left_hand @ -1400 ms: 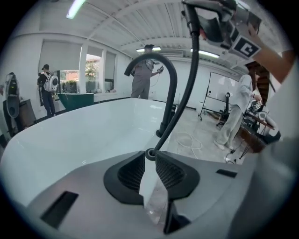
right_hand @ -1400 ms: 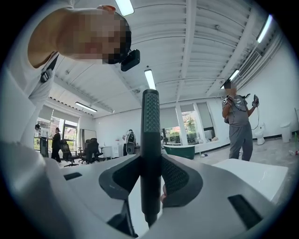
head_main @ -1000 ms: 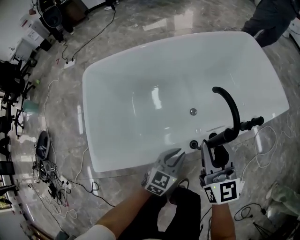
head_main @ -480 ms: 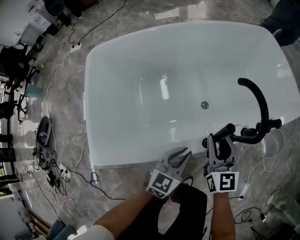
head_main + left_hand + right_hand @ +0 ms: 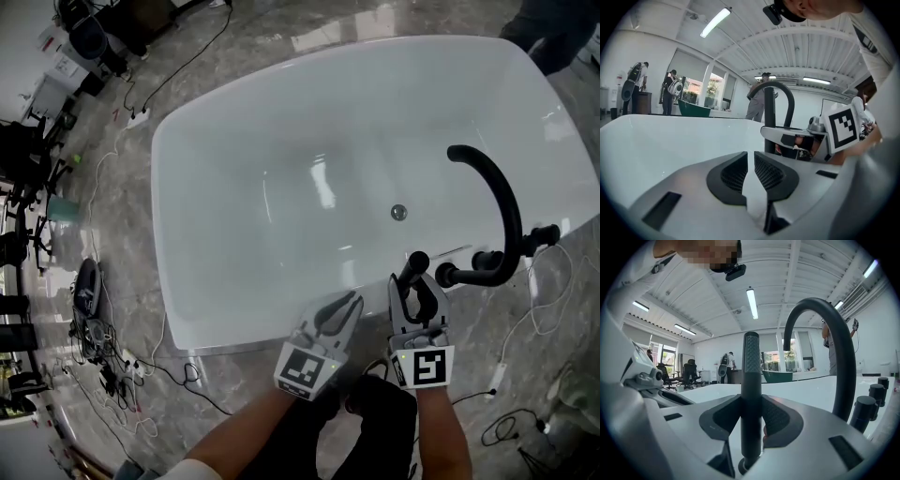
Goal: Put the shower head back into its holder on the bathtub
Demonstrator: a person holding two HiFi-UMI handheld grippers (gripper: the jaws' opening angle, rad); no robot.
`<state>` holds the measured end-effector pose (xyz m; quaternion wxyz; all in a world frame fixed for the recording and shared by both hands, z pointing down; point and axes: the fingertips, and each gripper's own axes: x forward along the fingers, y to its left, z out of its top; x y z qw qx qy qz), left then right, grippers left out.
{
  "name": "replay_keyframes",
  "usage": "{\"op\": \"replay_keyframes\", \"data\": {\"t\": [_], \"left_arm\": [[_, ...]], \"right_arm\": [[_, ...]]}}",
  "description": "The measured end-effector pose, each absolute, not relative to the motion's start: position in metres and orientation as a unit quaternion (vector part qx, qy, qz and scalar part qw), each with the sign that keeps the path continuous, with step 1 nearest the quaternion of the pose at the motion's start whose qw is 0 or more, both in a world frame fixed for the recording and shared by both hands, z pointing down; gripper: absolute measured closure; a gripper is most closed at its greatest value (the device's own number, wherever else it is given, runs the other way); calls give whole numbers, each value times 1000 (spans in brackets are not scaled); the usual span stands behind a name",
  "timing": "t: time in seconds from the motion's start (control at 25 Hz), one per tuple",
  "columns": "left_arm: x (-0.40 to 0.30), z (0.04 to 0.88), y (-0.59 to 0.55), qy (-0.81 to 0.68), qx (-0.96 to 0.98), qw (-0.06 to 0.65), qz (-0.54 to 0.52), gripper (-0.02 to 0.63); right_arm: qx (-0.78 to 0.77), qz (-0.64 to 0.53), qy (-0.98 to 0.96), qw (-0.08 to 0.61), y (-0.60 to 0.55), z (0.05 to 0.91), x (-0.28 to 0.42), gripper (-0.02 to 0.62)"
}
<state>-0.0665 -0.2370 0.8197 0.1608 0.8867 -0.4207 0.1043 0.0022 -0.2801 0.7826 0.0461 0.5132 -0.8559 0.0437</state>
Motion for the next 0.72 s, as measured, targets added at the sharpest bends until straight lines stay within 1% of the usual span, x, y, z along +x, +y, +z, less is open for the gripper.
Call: {"op": "replay_keyframes", "data": {"t": [0.2, 0.36, 0.72], "left_arm": [[-64, 819, -241, -423, 886, 159, 108, 563], [-59, 819, -241, -420, 887, 158, 111, 563], [-56, 810, -239, -418, 884, 170, 119, 563]], "right_arm": [[512, 38, -857, 39, -271, 781, 4, 453], [503, 45, -861, 62, -263, 795, 9, 453], [494, 51, -865, 72, -261, 802, 11, 453]]}}
